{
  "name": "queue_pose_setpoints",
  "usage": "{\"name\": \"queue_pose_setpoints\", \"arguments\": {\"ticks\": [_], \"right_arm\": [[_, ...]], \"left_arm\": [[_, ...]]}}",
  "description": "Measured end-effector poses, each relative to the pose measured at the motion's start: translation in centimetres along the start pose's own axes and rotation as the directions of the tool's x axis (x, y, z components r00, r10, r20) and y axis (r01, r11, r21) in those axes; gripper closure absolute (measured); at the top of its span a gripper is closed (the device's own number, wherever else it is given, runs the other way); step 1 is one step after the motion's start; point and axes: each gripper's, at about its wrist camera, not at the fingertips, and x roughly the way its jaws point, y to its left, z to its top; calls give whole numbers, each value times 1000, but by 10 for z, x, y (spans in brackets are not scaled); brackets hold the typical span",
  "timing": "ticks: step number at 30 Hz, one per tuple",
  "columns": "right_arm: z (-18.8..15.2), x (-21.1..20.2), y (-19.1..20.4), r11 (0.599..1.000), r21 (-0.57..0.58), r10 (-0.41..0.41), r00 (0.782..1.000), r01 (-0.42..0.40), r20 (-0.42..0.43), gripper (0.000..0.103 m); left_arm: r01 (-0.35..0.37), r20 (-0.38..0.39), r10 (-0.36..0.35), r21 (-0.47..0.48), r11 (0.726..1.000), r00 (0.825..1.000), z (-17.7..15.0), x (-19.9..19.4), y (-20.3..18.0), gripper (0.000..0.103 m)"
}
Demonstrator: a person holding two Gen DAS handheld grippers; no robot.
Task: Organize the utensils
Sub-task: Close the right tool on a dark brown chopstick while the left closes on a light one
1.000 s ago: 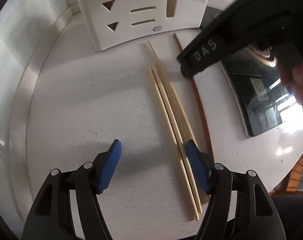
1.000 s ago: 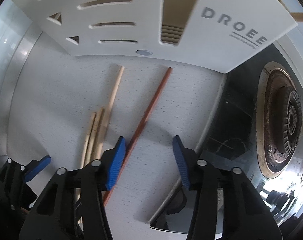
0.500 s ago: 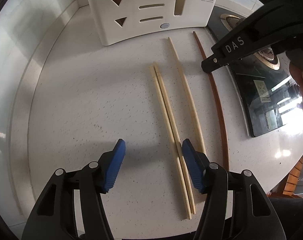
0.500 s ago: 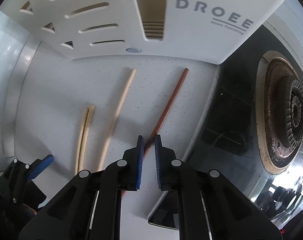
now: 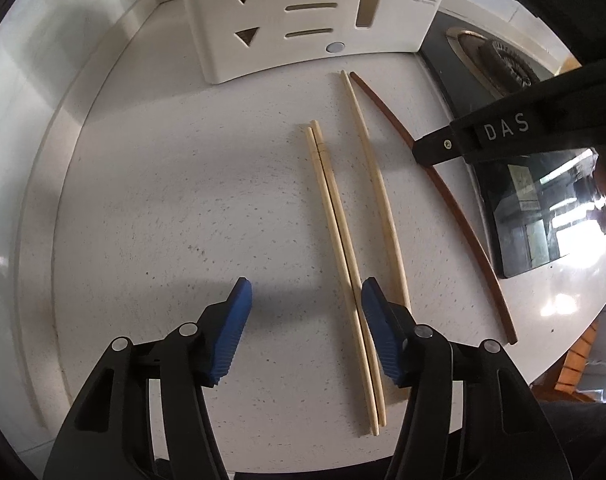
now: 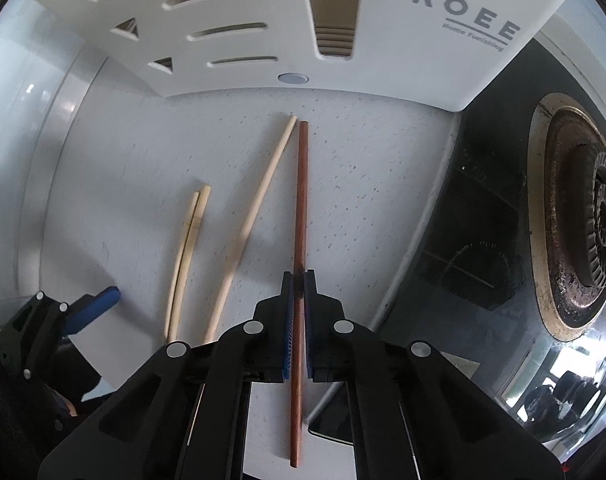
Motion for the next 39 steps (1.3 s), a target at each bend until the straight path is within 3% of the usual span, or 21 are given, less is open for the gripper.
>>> {"name": "queue_pose_setpoints", "arguments": {"ticks": [9,12,19,35,39], "right_arm": [[-8,-5,2,1000,14,20,1000,-20,18,97],[-11,-6,-6,999,25,30,999,-31,21,97],[-10,-13,-26,999,21,41,999,-42,21,97],[-9,1,-15,999,1,41,999,-41,22,97],[-9,-2,-16,999,-2,42,999,-42,24,97]], "left_arm": [[42,-3,-43,-124,991,999,2,-2,21,52],[0,-9,0,-92,996,1000,3,0,20,52],[22,-15,-24,-110,994,1000,1,0,19,52],[-74,-107,71,-22,997,992,14,10,-14,50],[-85,-151,79,-37,996,985,24,13,-12,58]]}}
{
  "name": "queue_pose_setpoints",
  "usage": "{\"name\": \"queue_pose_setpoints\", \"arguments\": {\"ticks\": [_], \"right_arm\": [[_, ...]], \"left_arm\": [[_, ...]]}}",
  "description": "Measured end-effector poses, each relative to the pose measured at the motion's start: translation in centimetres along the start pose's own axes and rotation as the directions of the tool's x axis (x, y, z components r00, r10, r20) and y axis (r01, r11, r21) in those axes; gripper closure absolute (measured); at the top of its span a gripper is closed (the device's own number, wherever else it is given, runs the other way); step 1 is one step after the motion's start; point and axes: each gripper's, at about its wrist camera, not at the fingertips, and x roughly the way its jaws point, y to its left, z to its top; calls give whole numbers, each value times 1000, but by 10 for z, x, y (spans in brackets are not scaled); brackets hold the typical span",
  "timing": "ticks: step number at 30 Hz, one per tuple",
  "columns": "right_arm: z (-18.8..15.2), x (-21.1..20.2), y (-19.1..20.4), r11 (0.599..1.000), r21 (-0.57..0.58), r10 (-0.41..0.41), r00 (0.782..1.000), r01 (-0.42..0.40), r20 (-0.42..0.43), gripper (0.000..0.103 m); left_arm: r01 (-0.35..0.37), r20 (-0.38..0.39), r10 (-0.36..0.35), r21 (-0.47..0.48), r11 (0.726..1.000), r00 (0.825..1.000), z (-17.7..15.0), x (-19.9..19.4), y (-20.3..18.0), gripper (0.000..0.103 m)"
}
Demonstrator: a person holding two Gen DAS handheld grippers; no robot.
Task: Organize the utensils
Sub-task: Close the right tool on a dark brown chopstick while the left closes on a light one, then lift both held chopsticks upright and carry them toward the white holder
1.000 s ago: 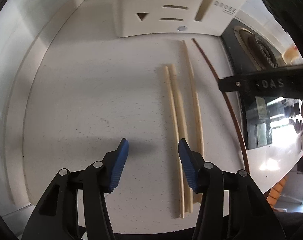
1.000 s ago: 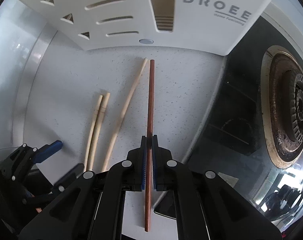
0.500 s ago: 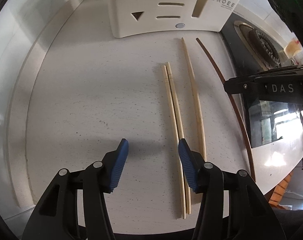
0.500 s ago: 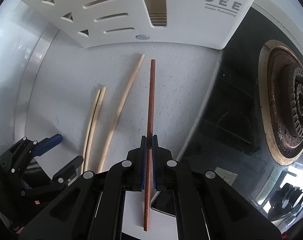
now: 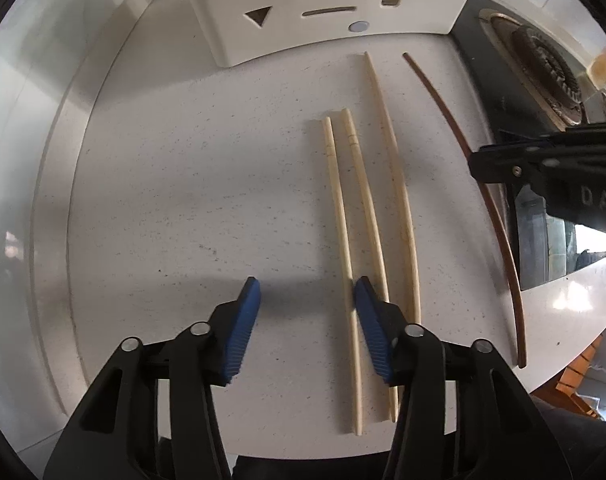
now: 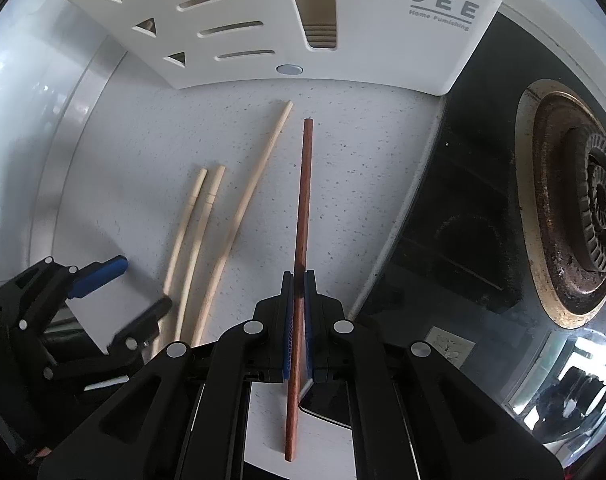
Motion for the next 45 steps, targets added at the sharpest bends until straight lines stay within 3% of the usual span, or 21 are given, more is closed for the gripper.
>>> {"name": "queue_pose_setpoints", "arguments": {"ticks": [4,10,18,26,32,45], "right_arm": [[-4,-1,5,1000,-7,-1,1000,1,-1,97],[-5,1,10,1000,-17,3,1000,-3,-3,97],[-6,1,12,1000,-22,-3,1000,3,3,97],[-6,-6,16,999,-36,0,1000,0,14,97],[-7,-13,13,998,-56,25,999,-23,40,97],[-9,-50,19,982,-177,94,977,-59,192,97]], "left_arm": [[-5,-60,4,-17,1000,998,10,1,2,79],[-14,-151,15,12,1000,988,32,6,7,98],[0,-164,5,30,1000,986,42,8,23,99],[-45,-128,49,39,998,991,31,5,17,99],[-39,-75,39,-9,999,996,31,-12,23,99],[-31,83,44,-143,989,996,33,-70,29,99]]}}
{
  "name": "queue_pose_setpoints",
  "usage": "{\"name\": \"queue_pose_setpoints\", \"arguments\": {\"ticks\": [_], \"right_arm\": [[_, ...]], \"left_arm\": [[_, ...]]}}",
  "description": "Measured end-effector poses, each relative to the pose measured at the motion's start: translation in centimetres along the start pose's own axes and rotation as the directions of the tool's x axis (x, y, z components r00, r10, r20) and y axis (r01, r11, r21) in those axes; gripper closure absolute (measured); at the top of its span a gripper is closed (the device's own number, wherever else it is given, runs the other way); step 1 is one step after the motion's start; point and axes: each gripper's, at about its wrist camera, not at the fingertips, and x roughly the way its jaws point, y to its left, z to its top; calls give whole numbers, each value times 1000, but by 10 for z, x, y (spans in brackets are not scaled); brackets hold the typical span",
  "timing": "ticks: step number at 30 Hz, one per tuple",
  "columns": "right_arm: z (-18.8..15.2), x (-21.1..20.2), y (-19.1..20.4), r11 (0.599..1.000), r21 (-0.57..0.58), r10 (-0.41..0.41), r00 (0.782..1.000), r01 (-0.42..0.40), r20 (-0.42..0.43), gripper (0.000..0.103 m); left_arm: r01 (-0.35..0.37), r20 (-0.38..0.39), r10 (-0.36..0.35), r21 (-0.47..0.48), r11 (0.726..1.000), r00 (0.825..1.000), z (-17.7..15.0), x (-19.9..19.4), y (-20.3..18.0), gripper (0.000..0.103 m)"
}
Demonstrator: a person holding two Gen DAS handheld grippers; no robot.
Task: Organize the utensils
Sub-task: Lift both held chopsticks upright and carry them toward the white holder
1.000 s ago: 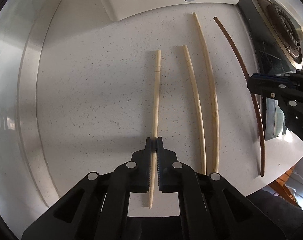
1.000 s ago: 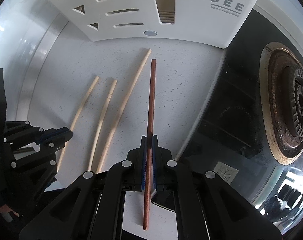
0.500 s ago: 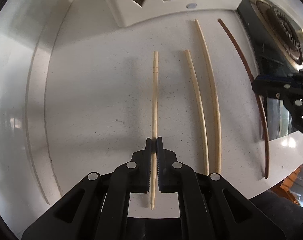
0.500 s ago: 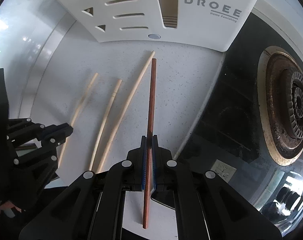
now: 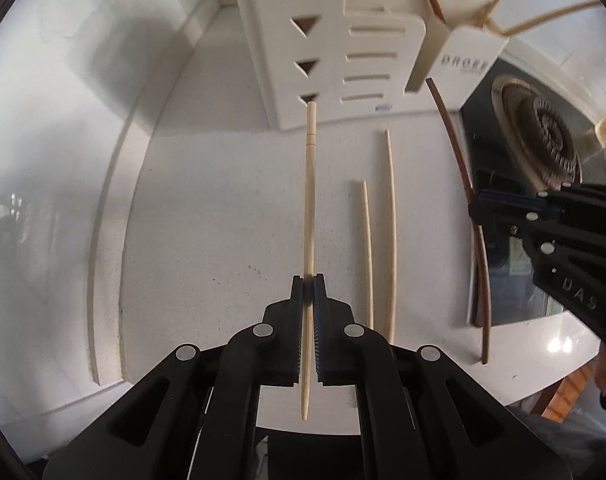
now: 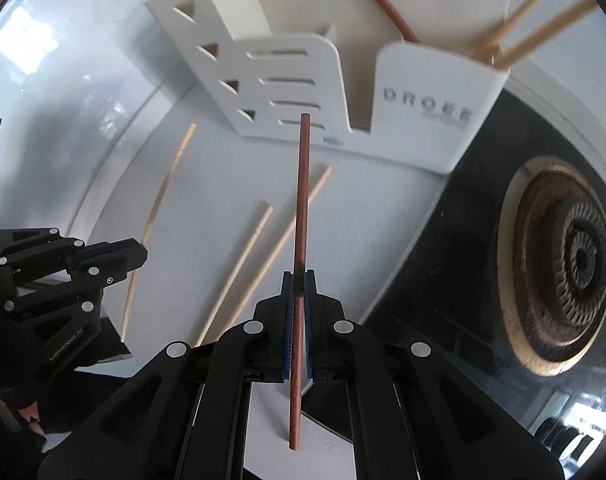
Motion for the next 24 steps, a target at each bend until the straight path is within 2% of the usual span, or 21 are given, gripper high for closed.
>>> {"name": "queue_pose_setpoints", "arguments": {"ticks": [5,7,13,15,20,24], "right_arm": [[3,-16,2,1000,-30,10,998,-8,61,97],[2,-25,3,999,-33,12,995,-9,100,102],[4,-46,5,998,-66,2,985,10,175,102],[3,-43,2,997,-73,-24,989,35,148,102],[3,-29,-7,1000,-15,8,996,-6,90,102],[1,-19,-15,1000,21,4,1000,-4,27,102]], "left_arm": [[6,72,-2,-54,999,997,-8,-17,-3,99],[14,108,-6,-72,997,994,-10,-24,-4,99],[20,201,0,-101,995,980,-11,-39,-8,99],[21,204,1,-105,994,979,-12,-39,-6,99],[27,178,-6,-116,993,984,-16,-30,-1,99],[27,158,-9,-113,993,987,-21,-25,0,99]]}}
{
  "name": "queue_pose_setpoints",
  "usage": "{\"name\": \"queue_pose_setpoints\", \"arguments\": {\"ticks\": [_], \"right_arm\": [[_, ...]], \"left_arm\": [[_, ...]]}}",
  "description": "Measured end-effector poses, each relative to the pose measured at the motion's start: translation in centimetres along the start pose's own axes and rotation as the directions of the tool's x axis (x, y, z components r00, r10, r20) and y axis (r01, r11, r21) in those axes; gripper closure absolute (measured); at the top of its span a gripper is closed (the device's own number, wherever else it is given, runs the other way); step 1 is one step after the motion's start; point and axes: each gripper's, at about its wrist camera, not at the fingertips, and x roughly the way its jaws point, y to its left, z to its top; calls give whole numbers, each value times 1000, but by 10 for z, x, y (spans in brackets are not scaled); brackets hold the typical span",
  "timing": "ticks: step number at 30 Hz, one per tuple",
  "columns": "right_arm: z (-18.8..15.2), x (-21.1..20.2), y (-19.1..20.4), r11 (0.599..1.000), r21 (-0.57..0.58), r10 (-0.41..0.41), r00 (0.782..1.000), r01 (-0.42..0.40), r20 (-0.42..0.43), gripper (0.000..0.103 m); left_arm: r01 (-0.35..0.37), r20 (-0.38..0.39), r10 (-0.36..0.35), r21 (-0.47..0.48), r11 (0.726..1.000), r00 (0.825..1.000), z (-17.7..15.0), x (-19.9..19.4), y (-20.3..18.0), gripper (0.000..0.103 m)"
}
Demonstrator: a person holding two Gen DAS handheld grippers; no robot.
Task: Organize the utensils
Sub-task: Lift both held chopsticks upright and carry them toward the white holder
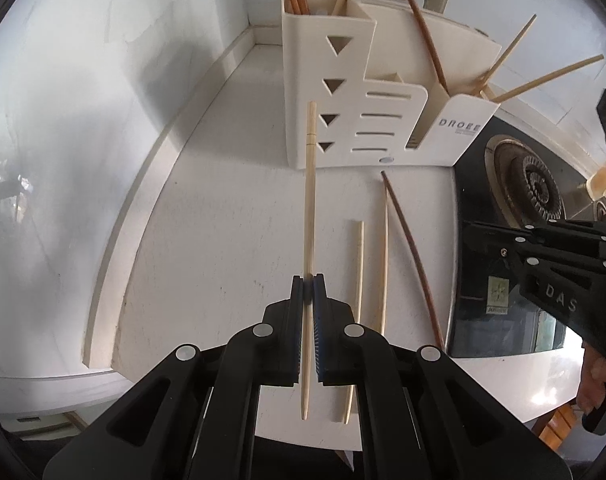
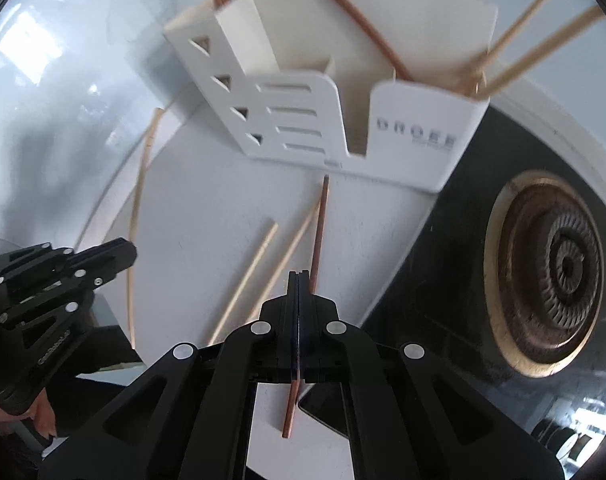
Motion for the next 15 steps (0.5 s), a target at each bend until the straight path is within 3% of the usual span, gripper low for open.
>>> {"name": "queue_pose_setpoints", "arguments": {"ticks": [7,8,9,10,15], "right_arm": [[-2,17,2,999,10,-33,998,34,-57,100],[-3,21,3,999,12,-38,997,39,-66,94],[-3,23,2,999,15,-37,997,38,-72,68],[-3,26,3,999,19,-34,997,36,-76,59],[-7,35,10,999,2,-46,994,46,-98,59]], "left_arm": [[14,-24,-13,11,1000,1000,-11,6,2,99],[14,-25,-14,11,1000,1000,-12,7,3,99],[14,-27,-14,11,1000,1000,-13,8,4,99],[16,-29,-16,12,1000,999,-13,9,4,99],[26,-39,-25,10,1000,999,-16,13,9,99]]}}
